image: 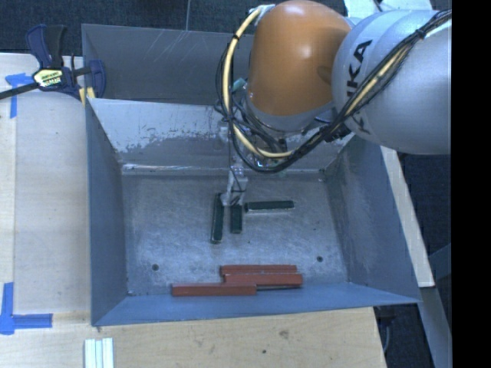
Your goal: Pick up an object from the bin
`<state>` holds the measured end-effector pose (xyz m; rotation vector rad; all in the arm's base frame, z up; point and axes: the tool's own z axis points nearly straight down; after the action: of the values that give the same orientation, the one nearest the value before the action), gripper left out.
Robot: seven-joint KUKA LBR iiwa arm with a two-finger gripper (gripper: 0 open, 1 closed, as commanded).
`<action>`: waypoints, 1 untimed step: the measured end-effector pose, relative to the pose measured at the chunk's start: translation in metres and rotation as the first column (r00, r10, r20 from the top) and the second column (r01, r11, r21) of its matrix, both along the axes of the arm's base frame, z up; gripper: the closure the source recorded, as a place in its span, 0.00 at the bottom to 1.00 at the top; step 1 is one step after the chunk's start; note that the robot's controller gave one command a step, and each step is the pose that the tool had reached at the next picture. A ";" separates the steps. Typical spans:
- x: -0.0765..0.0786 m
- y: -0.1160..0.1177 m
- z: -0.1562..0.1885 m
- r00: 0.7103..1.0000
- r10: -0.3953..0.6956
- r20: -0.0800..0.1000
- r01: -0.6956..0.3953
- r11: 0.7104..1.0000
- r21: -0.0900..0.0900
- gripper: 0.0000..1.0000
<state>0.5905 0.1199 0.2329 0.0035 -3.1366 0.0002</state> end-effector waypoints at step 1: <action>-0.010 -0.050 -0.148 0.993 0.116 -0.001 -0.116 0.993 -0.001 0.00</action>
Offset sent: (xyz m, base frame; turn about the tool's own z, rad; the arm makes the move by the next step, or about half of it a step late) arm -0.0081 -0.0472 -0.1435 -0.1179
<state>0.5807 0.0702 0.0845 0.1856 -3.1303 0.0026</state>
